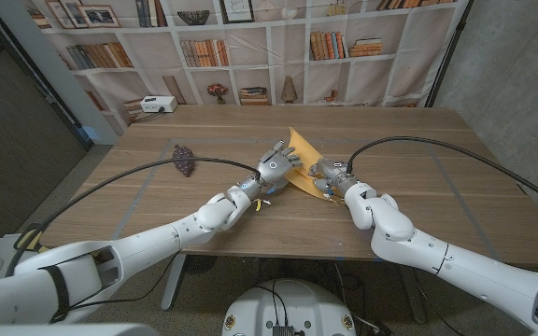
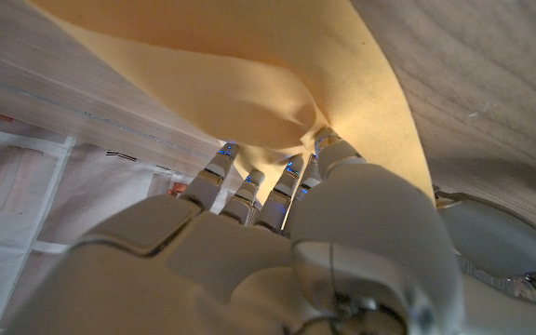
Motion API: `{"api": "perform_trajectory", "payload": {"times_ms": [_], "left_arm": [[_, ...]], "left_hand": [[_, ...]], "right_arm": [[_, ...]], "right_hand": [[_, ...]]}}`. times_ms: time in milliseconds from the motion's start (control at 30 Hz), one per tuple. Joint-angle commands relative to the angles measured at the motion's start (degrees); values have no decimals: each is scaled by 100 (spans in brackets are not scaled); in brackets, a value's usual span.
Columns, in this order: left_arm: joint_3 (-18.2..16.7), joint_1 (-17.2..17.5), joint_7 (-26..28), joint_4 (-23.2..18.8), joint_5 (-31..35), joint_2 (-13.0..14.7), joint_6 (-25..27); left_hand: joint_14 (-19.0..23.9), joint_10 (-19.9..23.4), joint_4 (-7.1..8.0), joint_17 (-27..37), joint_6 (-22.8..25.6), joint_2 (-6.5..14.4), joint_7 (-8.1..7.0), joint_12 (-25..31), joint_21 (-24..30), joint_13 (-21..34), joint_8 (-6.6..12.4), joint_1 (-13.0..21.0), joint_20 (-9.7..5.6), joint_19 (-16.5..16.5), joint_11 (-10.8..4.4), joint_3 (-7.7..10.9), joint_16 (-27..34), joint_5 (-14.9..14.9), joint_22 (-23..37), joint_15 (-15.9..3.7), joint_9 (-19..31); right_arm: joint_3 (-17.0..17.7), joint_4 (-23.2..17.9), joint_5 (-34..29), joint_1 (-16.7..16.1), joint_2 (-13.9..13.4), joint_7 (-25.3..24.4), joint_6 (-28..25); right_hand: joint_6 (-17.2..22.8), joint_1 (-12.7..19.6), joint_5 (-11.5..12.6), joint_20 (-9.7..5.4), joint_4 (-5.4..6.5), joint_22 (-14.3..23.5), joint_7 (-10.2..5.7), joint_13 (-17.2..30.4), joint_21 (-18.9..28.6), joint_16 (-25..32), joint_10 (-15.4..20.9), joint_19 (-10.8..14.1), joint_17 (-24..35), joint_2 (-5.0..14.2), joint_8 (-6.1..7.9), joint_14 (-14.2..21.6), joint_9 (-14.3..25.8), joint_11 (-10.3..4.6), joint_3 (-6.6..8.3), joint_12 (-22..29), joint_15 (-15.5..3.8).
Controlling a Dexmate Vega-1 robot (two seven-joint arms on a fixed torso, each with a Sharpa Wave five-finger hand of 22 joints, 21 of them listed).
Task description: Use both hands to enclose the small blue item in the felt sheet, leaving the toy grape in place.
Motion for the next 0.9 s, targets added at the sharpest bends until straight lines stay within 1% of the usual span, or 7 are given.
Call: {"api": "perform_trajectory", "payload": {"times_ms": [33,133,300,467,633,767,900], "left_arm": [[195,-142,374,213,-246,-155,-109],[142,-106,515,116,-367,-65,-170],[35,-13,428,-241,-486,126,-175],[-45,57,384,-459,-471,238,-166],[-179,141,177,-665,-595,294,-169],[-298,181,72,-665,-715,209,-81],[-319,169,196,-438,-707,-3,85]], "left_hand": [[12,76,-86,-18,717,94,7,-70,99,82,204,97,24,6,-27,15,41,-96,17,-749,3],[40,316,-133,16,1915,399,15,-144,245,178,640,323,36,41,-34,96,160,-169,7,-770,29],[94,353,-129,73,2427,480,14,-213,328,225,963,386,66,76,-38,107,244,-156,3,-809,167],[133,416,-101,97,2486,549,28,-218,349,249,1052,373,111,56,-39,130,273,-148,0,-831,232],[140,375,1,137,2212,694,31,-280,388,289,957,226,211,19,-35,143,286,-179,-2,-811,211],[238,371,32,150,2155,771,25,-301,407,312,939,172,246,18,-34,167,322,-181,-6,-807,201],[254,439,72,163,2166,846,27,-299,418,349,974,91,294,2,-36,190,327,-168,-14,-801,226]], "right_arm": [[31,-43,28,-29,-47,-63,-22],[19,-46,9,-18,-66,-57,-12],[30,-20,45,-4,-44,-59,1],[30,28,85,23,-29,-68,62],[3,54,60,48,-22,-57,62],[21,52,113,42,-10,-48,53],[26,42,133,34,-11,-56,28]], "right_hand": [[2337,27,44,12,-23,16,207,16,20,84,58,60,18,-11,388,267,966,-29,10,30,-639],[2333,28,69,21,-22,15,198,13,20,78,59,65,12,-20,379,275,958,-43,16,23,-638],[2297,34,105,22,-24,14,202,8,18,66,56,65,4,-30,355,276,950,-74,28,10,-652],[2247,21,149,22,-4,14,197,2,14,48,12,65,1,-24,323,262,943,-44,42,-20,-656],[2240,22,184,31,-3,14,201,-2,11,33,-4,64,-6,-33,311,260,940,-41,56,-35,-655],[2221,14,211,28,4,13,195,-6,7,20,-34,59,-9,-37,296,250,939,-10,64,-51,-647],[2215,2,225,22,16,13,197,-8,4,16,-28,55,-8,-33,290,249,939,2,67,-52,-645]]}}
